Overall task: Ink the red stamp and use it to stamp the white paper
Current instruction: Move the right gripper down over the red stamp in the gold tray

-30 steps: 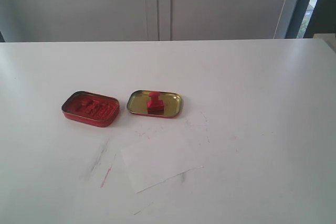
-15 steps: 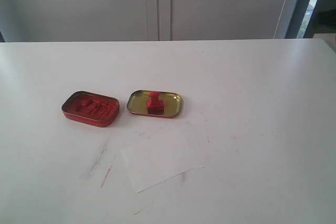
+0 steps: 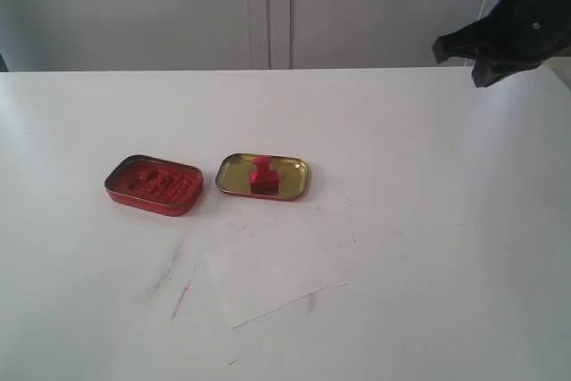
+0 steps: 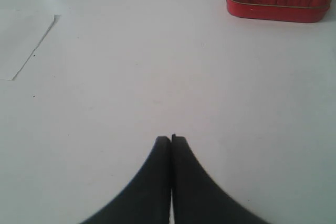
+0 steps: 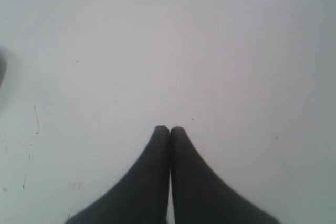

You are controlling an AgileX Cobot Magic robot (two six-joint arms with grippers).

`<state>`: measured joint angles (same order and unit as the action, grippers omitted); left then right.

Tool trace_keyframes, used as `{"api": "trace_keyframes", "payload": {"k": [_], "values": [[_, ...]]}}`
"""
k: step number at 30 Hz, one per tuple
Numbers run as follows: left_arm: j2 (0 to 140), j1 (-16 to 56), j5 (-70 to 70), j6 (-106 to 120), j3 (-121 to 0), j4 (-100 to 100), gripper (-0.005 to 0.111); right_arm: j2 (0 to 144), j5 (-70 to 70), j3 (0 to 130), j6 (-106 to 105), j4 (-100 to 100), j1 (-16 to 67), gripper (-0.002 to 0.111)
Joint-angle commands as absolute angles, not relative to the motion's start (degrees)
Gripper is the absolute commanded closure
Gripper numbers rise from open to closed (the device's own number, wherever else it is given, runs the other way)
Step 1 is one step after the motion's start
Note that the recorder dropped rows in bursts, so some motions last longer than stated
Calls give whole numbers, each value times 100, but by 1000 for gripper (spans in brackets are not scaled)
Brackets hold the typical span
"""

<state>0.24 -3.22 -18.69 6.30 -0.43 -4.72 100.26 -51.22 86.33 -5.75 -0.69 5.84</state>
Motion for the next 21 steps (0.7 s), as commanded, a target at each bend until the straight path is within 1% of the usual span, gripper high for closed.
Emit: {"api": "trace_keyframes", "payload": {"k": [1,6,11,21], "values": [[0,-332,-1932,628,0,-488,107,10448,-5452,9104,-772,-83,821,108],[0,-332,-1932,628,0,-488,107,10902,-5651,9623,-1027,-152,1026,108],[0,-332,-1932,628,0,-488,107,11272,-5691,10017,-1534,-672,1213,108],[0,-332,-1932,628,0,-488,107,12075,-6027,10993,-1806,-823,1695,108]]}}
